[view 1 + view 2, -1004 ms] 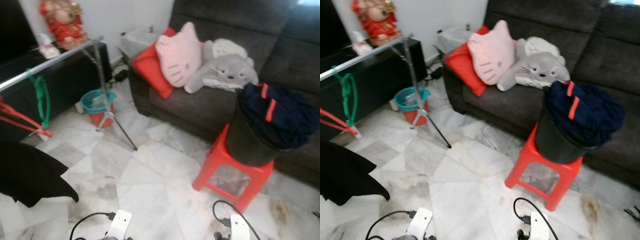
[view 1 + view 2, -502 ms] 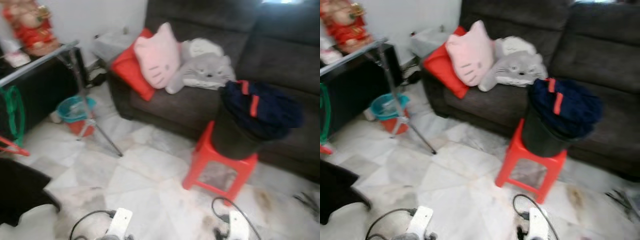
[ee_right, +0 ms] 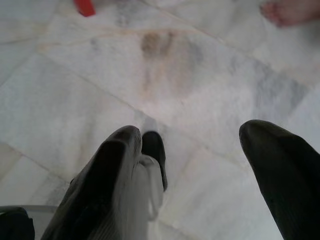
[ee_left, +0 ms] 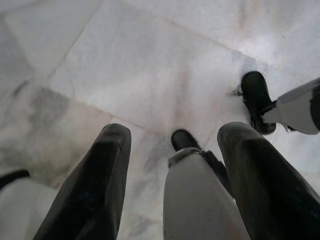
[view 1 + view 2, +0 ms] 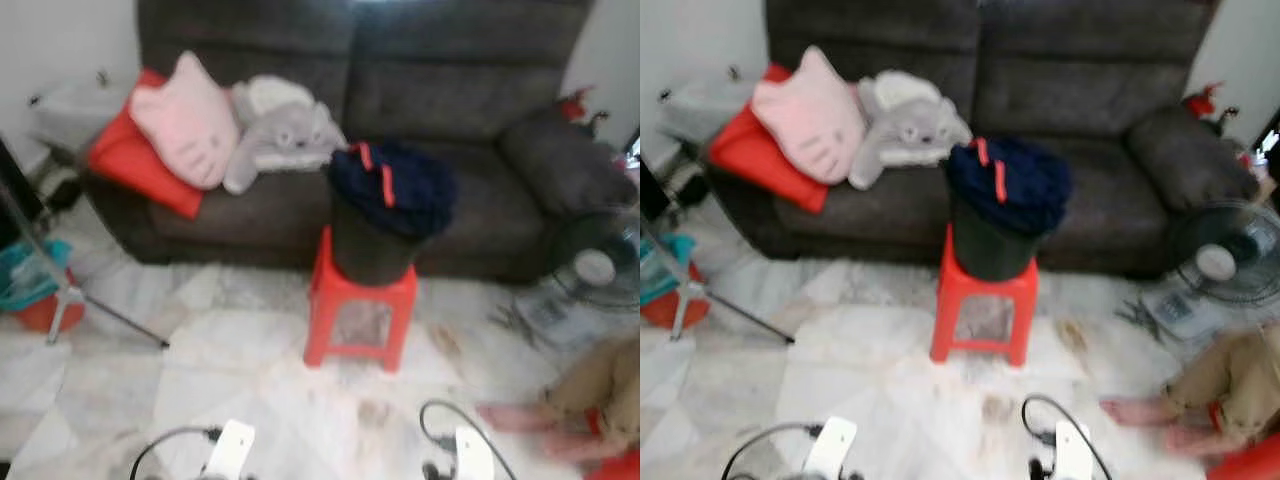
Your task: Hang hanger
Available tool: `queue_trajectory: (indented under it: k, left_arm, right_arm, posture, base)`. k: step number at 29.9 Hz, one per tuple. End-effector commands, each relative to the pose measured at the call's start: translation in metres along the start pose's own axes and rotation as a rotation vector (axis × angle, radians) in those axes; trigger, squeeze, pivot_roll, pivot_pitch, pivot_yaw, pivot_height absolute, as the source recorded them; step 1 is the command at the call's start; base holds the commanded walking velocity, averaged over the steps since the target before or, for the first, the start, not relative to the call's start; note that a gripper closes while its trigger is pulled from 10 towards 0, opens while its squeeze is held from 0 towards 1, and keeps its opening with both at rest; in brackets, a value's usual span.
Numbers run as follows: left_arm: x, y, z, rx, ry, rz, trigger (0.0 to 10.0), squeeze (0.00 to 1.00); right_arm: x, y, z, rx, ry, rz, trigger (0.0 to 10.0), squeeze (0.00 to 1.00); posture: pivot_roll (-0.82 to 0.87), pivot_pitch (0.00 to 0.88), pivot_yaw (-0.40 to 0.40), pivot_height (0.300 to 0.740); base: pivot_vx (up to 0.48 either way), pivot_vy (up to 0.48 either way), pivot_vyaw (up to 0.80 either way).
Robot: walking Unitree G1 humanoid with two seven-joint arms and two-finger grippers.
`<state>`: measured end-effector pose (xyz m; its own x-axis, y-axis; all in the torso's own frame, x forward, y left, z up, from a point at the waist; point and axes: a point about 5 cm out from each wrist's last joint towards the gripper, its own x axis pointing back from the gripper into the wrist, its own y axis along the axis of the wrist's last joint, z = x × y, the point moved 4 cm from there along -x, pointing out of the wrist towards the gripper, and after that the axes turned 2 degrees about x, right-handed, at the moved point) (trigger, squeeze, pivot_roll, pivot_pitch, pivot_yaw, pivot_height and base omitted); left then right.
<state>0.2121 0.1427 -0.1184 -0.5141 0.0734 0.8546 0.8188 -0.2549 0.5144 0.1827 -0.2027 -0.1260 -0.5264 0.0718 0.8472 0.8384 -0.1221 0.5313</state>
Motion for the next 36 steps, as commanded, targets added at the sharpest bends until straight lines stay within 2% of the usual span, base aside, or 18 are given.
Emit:
queue_trajectory:
  k: [1,18,36]
  left_arm:
    - [-0.0003,0.0021,-0.0029,0.017,-0.006,-0.006,10.0,0.0]
    - [-0.0003,0.0014,-0.0024,0.024,-0.006,0.001,10.0,0.0]
    - [-0.0004,0.0013,-0.003,0.033,-0.008,0.001,10.0,0.0]
  right_arm:
    - [0.0002,0.0003,-0.0025,-0.004,-0.007,-0.001,10.0,0.0]
    - [0.0002,0.003,-0.0015,-0.034,-0.007,-0.025,10.0,0.0]
    - [0.0002,0.0035,-0.0016,-0.025,-0.004,-0.028,10.0,0.0]
  posture:
    - [-0.01,0.0,-0.01,0.74]
    - [-0.01,0.0,-0.01,0.74]
    - [-0.01,0.0,-0.011,0.74]
  base:
    - [0.0,0.0,-0.63]
    - [0.0,0.0,0.0]
    - [0.0,0.0,0.0]
